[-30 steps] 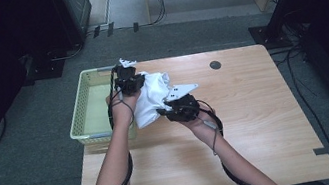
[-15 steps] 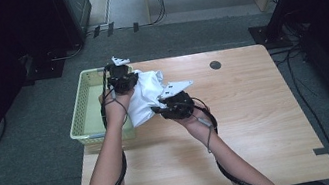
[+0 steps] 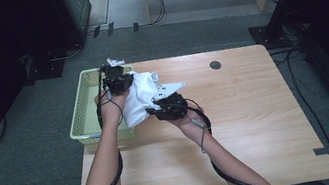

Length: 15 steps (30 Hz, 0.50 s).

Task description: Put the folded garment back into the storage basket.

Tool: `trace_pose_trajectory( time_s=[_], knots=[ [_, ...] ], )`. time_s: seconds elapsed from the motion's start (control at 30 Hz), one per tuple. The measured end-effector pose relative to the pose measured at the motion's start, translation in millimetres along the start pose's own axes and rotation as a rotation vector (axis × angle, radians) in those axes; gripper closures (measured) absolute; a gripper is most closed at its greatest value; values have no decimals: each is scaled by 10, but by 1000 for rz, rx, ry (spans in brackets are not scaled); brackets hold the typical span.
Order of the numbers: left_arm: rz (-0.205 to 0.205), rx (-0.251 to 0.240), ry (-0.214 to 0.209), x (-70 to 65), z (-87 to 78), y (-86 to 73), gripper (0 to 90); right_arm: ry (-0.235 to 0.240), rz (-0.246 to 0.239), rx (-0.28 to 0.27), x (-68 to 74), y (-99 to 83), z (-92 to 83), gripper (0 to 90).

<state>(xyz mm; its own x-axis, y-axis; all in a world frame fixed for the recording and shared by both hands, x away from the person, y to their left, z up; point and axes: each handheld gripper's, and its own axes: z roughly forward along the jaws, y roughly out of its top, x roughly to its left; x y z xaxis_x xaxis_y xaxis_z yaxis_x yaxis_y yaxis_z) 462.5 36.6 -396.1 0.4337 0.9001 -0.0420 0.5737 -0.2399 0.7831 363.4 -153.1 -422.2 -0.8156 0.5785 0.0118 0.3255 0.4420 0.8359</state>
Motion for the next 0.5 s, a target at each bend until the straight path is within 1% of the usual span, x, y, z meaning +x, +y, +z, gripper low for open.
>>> trace_pose_trajectory(
  time_s=[0.17, 0.3, 0.37, 0.47, 0.5],
  knots=[
    [-11, 3, -1, 59, 41, -32, 828, 2, -5, 6, 8, 5, 56, 719],
    [-13, 3, 2, 90, 62, -43, 827, 3, 6, -4, 7, 27, 89, 719],
    [-9, 7, 7, 109, 65, -44, 827, 0, -3, -2, 25, 37, 117, 719],
    [-17, 5, 7, 136, 74, -46, 827, 1, -9, 2, 49, 53, 157, 718],
    [-13, 9, 8, 143, 77, -43, 828, 1, -11, 2, 51, 57, 166, 719]
  ],
)
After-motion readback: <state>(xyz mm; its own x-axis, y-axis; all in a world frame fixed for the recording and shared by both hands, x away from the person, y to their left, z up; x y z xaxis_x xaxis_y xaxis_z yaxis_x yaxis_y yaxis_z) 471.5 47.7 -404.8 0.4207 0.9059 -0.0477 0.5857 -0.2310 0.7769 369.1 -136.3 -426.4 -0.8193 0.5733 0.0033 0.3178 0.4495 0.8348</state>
